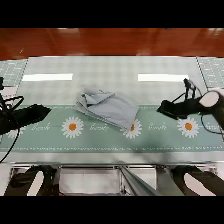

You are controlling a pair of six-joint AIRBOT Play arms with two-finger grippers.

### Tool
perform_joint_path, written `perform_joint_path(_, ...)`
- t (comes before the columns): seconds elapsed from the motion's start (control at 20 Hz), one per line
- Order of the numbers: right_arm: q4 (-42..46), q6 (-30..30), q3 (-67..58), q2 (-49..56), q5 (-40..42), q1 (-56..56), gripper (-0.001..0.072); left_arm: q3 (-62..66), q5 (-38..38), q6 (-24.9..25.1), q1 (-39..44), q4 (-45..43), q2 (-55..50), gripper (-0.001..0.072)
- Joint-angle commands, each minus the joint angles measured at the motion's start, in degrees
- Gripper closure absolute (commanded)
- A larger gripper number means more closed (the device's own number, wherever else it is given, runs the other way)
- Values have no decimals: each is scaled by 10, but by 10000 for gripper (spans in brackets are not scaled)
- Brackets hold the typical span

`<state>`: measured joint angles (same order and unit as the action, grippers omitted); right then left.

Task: Fold the shirts.

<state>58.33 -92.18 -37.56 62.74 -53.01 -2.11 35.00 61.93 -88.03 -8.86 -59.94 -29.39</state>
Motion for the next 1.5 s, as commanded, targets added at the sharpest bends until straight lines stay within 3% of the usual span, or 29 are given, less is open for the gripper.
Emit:
perform_joint_path(0.0,-256,130,80,67,66,-8,295,0,0,0,0,0,0,687)
perform_joint_path(0.15,-353,198,47,156,50,40,295,0,0,0,0,0,0,687)
perform_joint_path(0.4,-359,194,-54,230,49,140,297,0,0,-3,0,0,0,687)
perform_joint_path(0.5,-359,185,-99,243,45,174,331,0,-1,-3,0,0,-1,687)
perform_joint_path(0.6,-358,196,-147,245,38,205,666,0,-1,-3,0,0,-3,687)
perform_joint_path(0.65,-353,211,-181,245,28,217,688,0,-1,-3,0,0,-3,687)
perform_joint_path(0.75,-301,191,-274,245,0,226,689,0,-1,-3,0,0,-3,687)
perform_joint_path(0.95,-4,21,-541,246,-103,218,689,0,-1,-3,0,0,-3,687)
perform_joint_path(1.05,83,-10,-656,246,-173,198,690,0,-1,-3,0,0,-3,687)
perform_joint_path(1.25,94,-23,-800,246,-278,104,690,0,0,-3,0,1,-3,687)
perform_joint_path(1.45,69,-35,-815,217,-343,-49,689,0,0,-3,0,15,-3,687)
